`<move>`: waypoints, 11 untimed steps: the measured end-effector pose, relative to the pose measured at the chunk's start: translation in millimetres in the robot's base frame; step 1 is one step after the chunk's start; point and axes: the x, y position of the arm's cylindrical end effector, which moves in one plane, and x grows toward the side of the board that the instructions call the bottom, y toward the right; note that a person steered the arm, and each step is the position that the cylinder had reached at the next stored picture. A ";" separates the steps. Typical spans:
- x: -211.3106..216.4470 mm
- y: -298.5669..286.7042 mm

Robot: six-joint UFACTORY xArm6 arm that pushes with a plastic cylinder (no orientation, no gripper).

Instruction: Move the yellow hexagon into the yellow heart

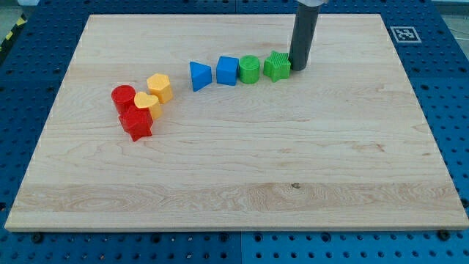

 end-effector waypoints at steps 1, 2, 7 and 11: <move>-6.5 12.0; -27.6 19.6; -41.8 -86.9; -41.7 -162.1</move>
